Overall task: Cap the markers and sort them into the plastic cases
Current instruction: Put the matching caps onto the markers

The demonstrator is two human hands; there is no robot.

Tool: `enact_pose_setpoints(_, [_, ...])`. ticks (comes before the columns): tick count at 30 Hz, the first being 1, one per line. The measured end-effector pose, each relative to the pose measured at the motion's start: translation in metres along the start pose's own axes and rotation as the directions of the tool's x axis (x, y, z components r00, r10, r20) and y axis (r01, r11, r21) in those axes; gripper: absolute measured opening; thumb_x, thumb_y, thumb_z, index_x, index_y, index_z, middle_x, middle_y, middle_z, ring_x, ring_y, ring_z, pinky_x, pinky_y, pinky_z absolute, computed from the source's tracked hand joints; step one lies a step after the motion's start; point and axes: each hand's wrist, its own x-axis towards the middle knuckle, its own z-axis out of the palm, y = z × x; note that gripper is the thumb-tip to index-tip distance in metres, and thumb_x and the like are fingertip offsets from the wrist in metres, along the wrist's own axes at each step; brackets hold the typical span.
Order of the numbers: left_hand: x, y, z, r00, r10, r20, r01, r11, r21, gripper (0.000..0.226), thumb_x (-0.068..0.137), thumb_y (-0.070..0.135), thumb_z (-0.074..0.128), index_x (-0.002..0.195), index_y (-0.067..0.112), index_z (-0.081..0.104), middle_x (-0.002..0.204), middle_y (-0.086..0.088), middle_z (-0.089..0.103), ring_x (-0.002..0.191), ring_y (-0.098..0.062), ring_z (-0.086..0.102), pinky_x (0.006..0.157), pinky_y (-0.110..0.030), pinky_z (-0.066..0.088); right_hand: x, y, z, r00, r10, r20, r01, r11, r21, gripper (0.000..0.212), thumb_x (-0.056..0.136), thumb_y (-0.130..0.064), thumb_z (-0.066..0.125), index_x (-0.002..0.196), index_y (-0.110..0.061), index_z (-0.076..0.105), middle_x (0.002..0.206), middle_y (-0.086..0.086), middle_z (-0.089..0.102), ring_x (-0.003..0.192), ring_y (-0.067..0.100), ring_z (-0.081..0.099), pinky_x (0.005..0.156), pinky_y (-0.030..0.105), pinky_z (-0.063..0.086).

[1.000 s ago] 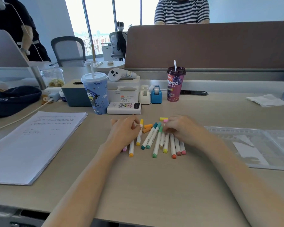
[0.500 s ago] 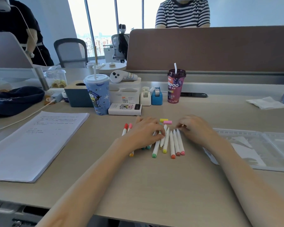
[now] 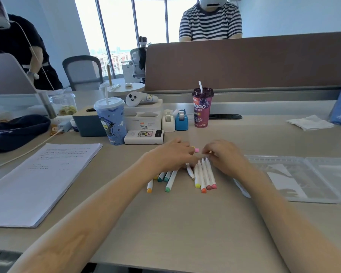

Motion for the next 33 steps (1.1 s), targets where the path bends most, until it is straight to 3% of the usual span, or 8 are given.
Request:
enact_pose_setpoints(4, [-0.008,0.000,0.011,0.986,-0.028,-0.167,0.011,0.995,-0.103,0.035,0.092,0.016,0.058,0.124,0.027,0.050,0.122,-0.001,0.052,0.113,-0.019,0.045,0.093,-0.031,0.033,0.000,0.000,0.001,0.999,0.017,-0.035,-0.015,0.999,0.050,0.016,0.093,-0.016,0.057,0.103,-0.023,0.068,0.102,-0.004,0.065,0.096,0.014,0.055,0.082,0.028,0.045])
enact_pose_setpoints(6, [-0.015,-0.002,0.014,0.954,-0.152,-0.260,0.067,0.949,-0.308,0.023,0.092,0.019,0.058,0.114,0.027,0.055,0.118,0.006,0.053,0.112,-0.010,0.044,0.093,-0.027,0.029,0.000,0.000,0.001,0.998,0.017,-0.055,-0.012,0.997,0.075,0.017,0.092,-0.015,0.057,0.102,-0.022,0.069,0.099,-0.003,0.066,0.094,0.015,0.055,0.080,0.029,0.045])
enact_pose_setpoints(9, [-0.032,-0.006,0.020,0.856,-0.455,-0.246,0.153,0.677,-0.720,0.014,0.095,0.023,0.054,0.108,0.029,0.055,0.110,0.017,0.054,0.102,0.009,0.042,0.092,-0.026,0.033,0.000,0.000,0.001,0.997,0.027,-0.066,-0.020,0.995,0.095,0.019,0.092,-0.013,0.056,0.103,-0.022,0.070,0.099,-0.004,0.066,0.093,0.014,0.055,0.079,0.026,0.043])
enact_pose_setpoints(13, [-0.053,-0.008,0.027,0.740,-0.670,-0.056,0.103,0.195,-0.975,0.008,0.097,0.020,0.050,0.104,0.025,0.048,0.104,0.011,0.066,0.103,-0.004,0.060,0.090,-0.027,0.049,0.001,-0.008,0.002,0.999,0.005,-0.032,-0.002,0.996,0.090,0.020,0.095,-0.016,0.055,0.109,-0.022,0.069,0.107,-0.004,0.067,0.099,0.012,0.055,0.087,0.026,0.045])
enact_pose_setpoints(18, [-0.069,-0.015,0.035,0.618,-0.786,-0.004,-0.020,-0.011,-1.000,0.014,0.098,0.009,0.047,0.112,0.007,0.046,0.103,0.000,0.067,0.098,-0.002,0.063,0.086,-0.017,0.049,0.004,-0.025,0.003,1.000,0.001,-0.016,0.002,0.991,0.137,0.019,0.095,-0.019,0.056,0.110,-0.022,0.069,0.111,-0.005,0.066,0.099,0.008,0.052,0.085,0.020,0.038])
enact_pose_setpoints(26, [-0.075,-0.021,0.040,0.582,-0.813,0.028,-0.027,-0.053,-0.998,0.012,0.098,0.009,0.048,0.108,0.014,0.046,0.097,0.006,0.066,0.090,0.005,0.063,0.081,-0.014,0.050,0.043,-0.083,0.007,0.981,-0.155,0.121,0.124,0.965,0.232,0.020,0.094,-0.021,0.060,0.111,-0.023,0.069,0.111,-0.005,0.064,0.101,0.010,0.053,0.086,0.024,0.045])
enact_pose_setpoints(30, [-0.078,-0.023,0.040,0.550,-0.835,0.023,-0.043,-0.056,-0.997,0.010,0.098,0.008,0.048,0.107,0.012,0.045,0.093,0.007,0.067,0.087,0.007,0.064,0.082,-0.016,0.051,0.055,-0.101,0.009,0.965,-0.032,0.260,-0.024,0.978,0.208,0.026,0.087,-0.042,0.066,0.105,-0.023,0.069,0.096,-0.010,0.062,0.089,0.009,0.055,0.077,0.026,0.049])
enact_pose_setpoints(33, [-0.077,-0.024,0.042,0.547,-0.837,0.015,-0.024,-0.033,-0.999,0.012,0.098,0.010,0.050,0.108,0.011,0.046,0.092,0.007,0.068,0.094,-0.003,0.065,0.090,-0.026,0.051,0.059,-0.105,0.012,0.946,0.026,0.322,-0.093,0.977,0.193,0.025,0.085,-0.038,0.069,0.104,-0.023,0.071,0.096,-0.007,0.065,0.088,0.009,0.057,0.079,0.027,0.051])
